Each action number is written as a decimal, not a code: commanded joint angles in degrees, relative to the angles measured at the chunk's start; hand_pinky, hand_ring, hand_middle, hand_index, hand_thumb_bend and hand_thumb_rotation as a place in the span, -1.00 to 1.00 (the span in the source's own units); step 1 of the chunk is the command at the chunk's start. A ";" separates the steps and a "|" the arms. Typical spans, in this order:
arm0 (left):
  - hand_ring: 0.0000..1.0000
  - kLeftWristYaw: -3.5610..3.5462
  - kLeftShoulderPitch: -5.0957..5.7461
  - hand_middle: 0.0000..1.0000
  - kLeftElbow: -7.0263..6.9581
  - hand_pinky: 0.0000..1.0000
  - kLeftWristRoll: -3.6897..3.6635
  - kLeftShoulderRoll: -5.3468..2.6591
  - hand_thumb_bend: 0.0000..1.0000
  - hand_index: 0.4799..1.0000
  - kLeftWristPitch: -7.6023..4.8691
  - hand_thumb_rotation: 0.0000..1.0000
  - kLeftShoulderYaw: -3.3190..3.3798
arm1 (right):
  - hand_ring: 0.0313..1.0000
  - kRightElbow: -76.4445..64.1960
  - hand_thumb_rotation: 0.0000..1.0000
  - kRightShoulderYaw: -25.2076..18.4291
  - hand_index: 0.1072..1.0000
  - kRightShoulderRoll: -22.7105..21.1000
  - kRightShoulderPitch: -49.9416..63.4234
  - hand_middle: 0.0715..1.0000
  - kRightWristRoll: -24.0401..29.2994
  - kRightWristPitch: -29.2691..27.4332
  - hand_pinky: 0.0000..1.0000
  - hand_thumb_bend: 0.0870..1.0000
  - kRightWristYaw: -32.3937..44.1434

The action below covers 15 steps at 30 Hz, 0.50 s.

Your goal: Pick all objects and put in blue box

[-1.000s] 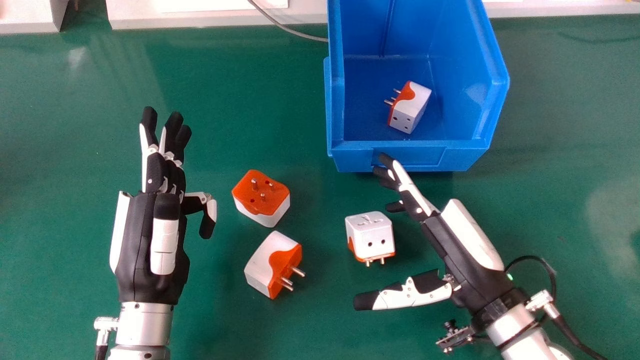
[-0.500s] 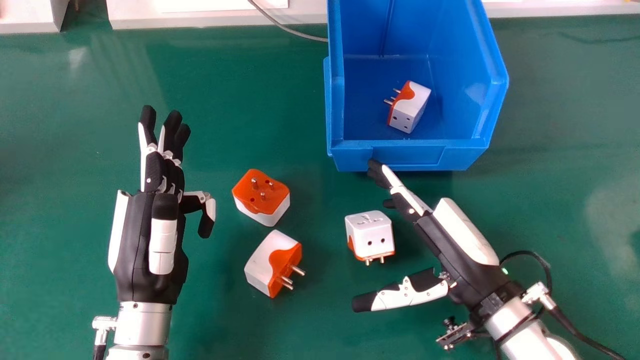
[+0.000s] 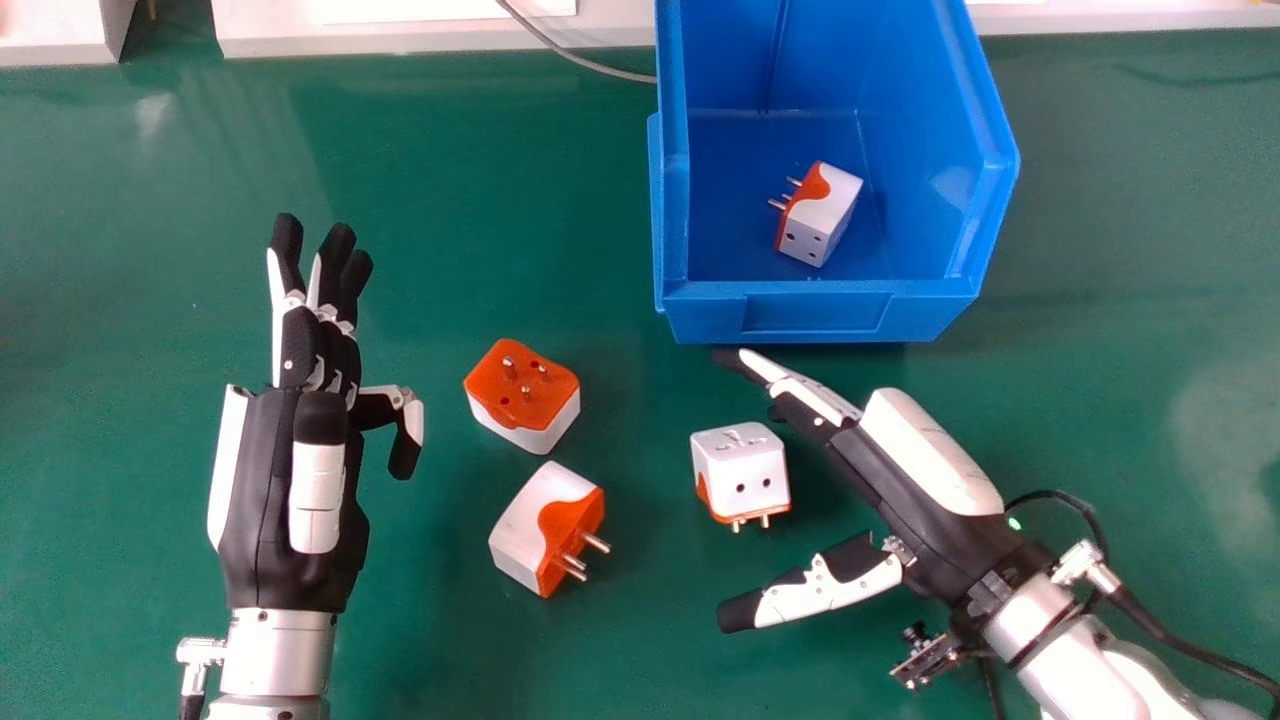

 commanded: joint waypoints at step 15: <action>1.00 0.12 0.21 1.00 -1.12 -1.00 0.05 1.10 1.00 0.97 -0.60 0.86 -0.01 | 0.76 2.49 -0.27 0.81 0.78 0.59 -2.66 0.77 1.03 6.01 0.57 1.00 0.12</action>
